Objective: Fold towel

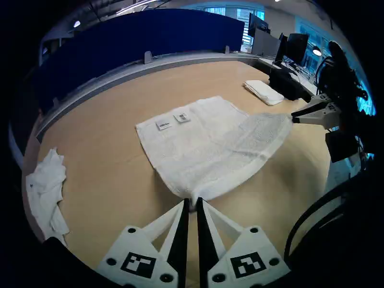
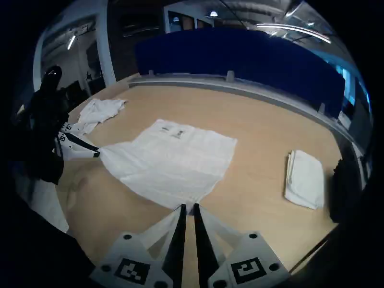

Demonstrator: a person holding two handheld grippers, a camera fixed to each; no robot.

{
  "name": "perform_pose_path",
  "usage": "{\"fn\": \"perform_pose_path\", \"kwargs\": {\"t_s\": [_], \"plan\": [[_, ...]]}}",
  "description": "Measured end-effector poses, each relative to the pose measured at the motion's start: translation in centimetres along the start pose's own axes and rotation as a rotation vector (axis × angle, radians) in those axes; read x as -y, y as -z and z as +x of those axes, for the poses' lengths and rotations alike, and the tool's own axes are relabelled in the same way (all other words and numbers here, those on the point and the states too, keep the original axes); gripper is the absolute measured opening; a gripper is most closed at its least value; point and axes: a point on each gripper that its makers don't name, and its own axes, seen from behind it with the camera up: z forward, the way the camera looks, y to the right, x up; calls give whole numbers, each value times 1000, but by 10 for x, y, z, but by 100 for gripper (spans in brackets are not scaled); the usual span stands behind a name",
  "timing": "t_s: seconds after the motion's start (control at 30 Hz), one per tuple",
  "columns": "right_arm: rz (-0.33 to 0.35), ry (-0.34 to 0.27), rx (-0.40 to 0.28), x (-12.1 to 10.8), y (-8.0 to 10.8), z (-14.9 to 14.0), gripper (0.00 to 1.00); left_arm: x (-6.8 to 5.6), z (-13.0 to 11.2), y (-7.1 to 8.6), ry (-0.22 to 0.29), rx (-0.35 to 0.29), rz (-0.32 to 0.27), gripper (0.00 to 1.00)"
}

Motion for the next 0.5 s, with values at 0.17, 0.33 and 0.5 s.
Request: {"fn": "perform_pose_path", "kwargs": {"t_s": [0.17,0.33,0.5], "plan": [[1,-13,-19,4,12,11,12,-4,5,12,17,4,-7,11],[3,-18,-26,6,22,18,12,-10,8,23,28,11,-15,12],[5,-27,-26,8,29,19,12,-14,5,29,33,16,-26,11]]}}
